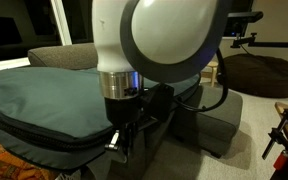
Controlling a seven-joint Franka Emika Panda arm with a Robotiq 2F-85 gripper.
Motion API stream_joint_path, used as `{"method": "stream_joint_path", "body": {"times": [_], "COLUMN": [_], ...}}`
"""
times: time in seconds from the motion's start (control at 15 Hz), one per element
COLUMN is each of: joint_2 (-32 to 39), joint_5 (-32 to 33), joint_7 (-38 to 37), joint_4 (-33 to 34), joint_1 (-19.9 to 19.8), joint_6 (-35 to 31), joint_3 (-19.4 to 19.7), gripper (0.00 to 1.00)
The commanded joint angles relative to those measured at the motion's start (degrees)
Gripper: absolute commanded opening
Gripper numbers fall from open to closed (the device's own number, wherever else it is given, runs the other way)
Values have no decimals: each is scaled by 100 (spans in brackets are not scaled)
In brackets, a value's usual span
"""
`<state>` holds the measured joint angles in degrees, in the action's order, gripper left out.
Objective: Unzip the bag
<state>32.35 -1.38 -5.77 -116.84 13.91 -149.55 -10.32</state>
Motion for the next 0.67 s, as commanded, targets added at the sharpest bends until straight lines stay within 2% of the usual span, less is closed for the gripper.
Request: {"method": "stream_joint_path", "body": {"times": [0.0,0.07,0.13,0.33,0.6], "joint_2": [-349,-361,-92,-121,-122], "joint_5": [-100,-115,-53,-58,-57], "joint_7": [-293,-327,-189,-213,-214], "joint_4": [-143,-124,11,11,12], "joint_1": [287,328,295,352,344], "joint_6": [489,564,292,362,369], "joint_3": [-148,-190,-155,-190,-175], "gripper": [63,69,51,69,69]}}
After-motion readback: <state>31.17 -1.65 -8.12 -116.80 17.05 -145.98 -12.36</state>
